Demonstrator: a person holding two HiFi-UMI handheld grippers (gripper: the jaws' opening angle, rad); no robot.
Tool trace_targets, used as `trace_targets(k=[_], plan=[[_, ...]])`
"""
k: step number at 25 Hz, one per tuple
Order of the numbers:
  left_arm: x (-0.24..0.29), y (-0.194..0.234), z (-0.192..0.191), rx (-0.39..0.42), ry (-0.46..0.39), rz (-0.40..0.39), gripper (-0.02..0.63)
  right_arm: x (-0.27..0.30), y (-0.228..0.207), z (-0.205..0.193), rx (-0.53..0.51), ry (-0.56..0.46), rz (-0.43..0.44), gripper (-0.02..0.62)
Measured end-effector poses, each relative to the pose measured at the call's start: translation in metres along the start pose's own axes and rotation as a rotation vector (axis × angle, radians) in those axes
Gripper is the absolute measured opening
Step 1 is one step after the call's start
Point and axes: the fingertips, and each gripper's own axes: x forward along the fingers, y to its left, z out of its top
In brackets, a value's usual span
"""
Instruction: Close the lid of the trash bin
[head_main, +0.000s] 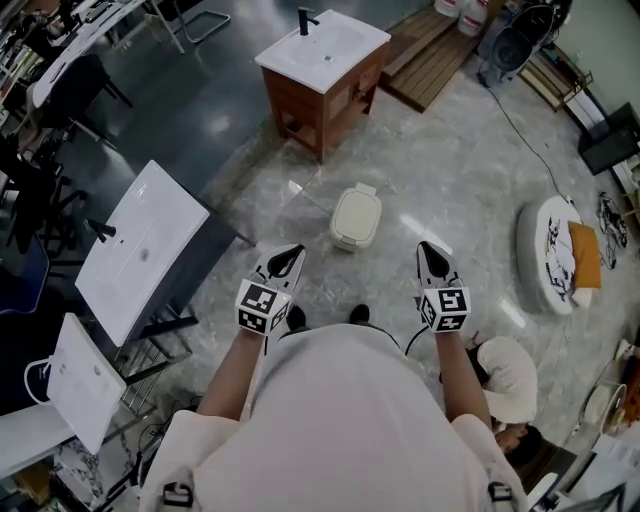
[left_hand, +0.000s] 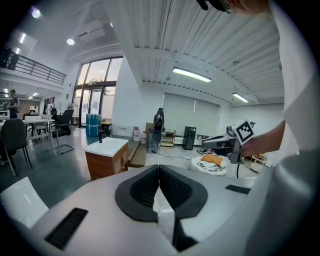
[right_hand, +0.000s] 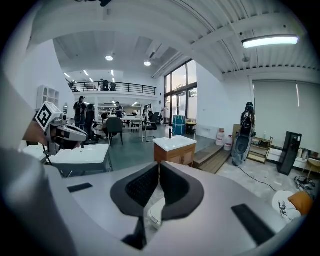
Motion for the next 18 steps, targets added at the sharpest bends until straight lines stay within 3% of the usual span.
trace_targets(k=[18], plan=[[0.010,0.016,0.008,-0.034,-0.020,0.011,0.018,0.015,-0.001,0.012,-0.003,-0.008,0.000,0.034]])
